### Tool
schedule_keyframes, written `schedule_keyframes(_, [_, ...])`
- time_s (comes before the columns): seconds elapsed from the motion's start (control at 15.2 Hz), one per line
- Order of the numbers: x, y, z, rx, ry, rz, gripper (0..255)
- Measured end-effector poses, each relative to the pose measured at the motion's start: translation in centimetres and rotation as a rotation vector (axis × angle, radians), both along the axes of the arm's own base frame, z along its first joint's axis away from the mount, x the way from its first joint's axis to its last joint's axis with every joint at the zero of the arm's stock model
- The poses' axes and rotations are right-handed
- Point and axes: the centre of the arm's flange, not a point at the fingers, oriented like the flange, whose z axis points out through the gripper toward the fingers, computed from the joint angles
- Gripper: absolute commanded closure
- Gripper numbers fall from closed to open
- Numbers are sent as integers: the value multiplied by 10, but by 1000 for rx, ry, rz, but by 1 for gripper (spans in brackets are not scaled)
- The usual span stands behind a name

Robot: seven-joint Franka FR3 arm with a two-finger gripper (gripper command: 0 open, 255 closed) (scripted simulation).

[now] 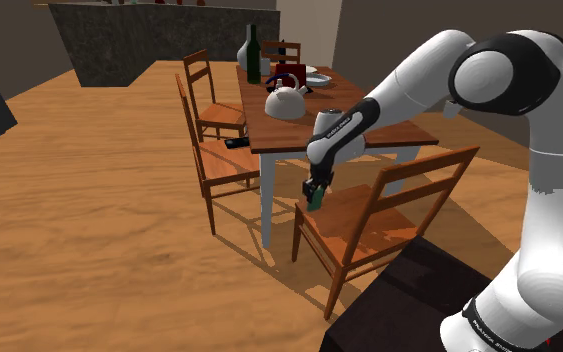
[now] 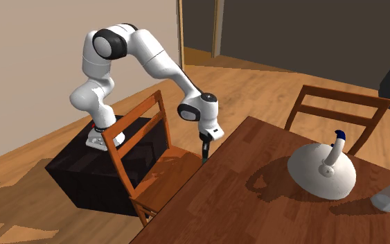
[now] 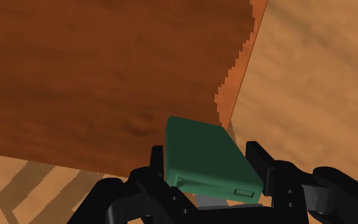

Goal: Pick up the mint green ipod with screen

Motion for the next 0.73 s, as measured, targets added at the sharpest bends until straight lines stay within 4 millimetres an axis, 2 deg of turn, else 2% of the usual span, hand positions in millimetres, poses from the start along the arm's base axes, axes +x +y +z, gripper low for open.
schedule_keyframes(0.73, [-1,1,57,0,0,0,255])
